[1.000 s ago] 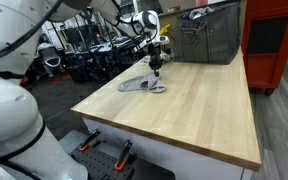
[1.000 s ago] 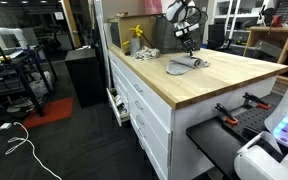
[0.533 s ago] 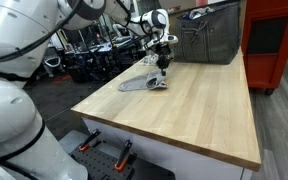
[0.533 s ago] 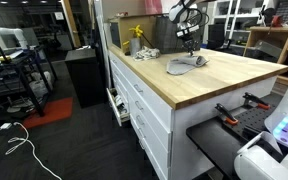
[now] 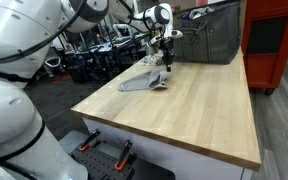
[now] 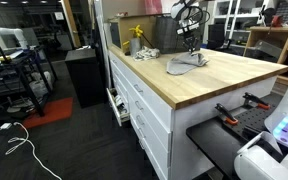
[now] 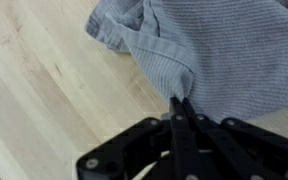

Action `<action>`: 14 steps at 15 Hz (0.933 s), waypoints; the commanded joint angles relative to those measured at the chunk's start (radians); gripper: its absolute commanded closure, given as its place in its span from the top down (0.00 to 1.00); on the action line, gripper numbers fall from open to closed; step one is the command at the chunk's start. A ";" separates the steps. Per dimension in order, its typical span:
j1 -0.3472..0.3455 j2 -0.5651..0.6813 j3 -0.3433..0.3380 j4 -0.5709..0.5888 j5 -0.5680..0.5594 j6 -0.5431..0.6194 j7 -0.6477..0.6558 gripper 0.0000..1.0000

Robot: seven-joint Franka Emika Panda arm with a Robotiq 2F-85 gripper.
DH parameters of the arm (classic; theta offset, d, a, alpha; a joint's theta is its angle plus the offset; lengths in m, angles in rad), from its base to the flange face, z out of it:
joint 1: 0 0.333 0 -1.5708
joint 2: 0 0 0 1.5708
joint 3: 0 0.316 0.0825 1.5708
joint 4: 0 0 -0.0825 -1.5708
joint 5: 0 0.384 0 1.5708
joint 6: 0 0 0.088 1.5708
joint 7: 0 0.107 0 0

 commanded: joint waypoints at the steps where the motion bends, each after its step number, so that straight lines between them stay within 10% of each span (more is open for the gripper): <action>1: -0.002 0.027 -0.020 0.062 0.003 0.019 0.065 0.01; 14: 0.017 0.029 -0.054 0.045 -0.091 0.205 0.235 0.02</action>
